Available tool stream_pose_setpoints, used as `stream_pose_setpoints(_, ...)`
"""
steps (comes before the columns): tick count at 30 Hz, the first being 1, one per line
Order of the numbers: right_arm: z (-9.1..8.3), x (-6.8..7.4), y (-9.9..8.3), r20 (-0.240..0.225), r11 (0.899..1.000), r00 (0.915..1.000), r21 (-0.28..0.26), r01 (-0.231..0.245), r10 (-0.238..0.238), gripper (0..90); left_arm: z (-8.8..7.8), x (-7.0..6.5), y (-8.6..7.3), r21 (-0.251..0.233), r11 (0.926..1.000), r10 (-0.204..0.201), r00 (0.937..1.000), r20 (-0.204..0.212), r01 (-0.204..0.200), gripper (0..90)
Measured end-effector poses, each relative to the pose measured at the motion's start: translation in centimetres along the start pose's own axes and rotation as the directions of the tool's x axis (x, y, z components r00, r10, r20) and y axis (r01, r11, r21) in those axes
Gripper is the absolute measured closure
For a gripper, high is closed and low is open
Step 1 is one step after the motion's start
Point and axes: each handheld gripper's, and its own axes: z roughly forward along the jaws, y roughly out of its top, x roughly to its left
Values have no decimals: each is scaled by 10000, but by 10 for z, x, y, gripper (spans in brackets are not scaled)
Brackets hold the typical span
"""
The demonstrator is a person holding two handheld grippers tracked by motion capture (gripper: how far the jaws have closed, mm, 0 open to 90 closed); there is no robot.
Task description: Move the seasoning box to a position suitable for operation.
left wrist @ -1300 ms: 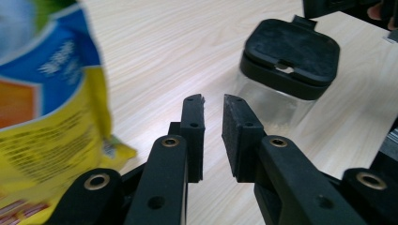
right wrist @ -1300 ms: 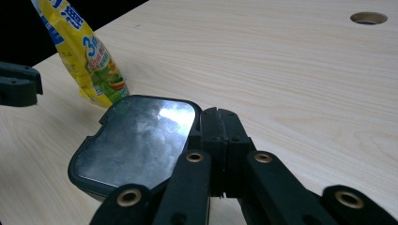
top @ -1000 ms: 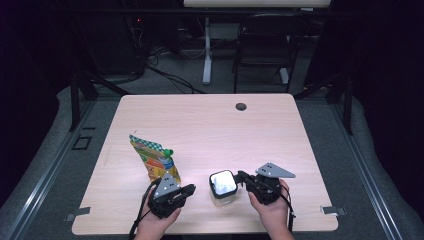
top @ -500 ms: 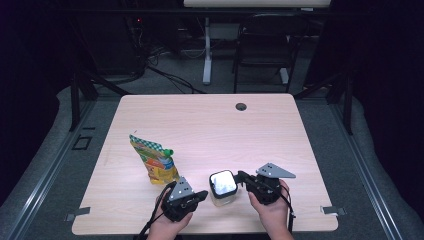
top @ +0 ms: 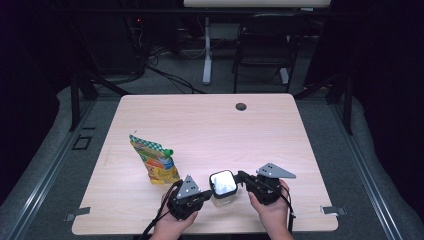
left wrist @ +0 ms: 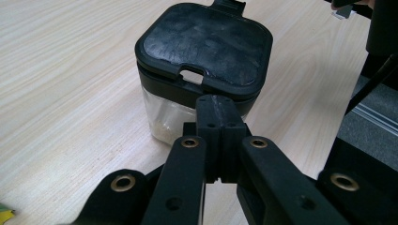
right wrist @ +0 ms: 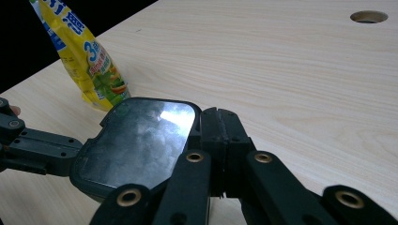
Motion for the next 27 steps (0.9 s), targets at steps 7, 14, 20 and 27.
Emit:
stream_pose_setpoints(7,0,-1,0,4,10000,10000,12,-39,39,900,-1,0,2,-88,10000,-11,10000,-9,11,900)
stream_pose_setpoints(14,0,-1,-1,-5,10000,10000,60,-59,59,873,-4,-3,9,-171,9998,109,9999,-18,-109,900)
stream_pose_setpoints(20,-3,1,-1,-46,9997,9998,144,173,-172,853,-4,-4,12,-249,9996,161,9999,11,-160,900)
stream_pose_setpoints(27,-13,16,7,-92,9948,9952,276,978,-976,782,-4,-4,16,-396,9989,239,9997,44,-237,900)
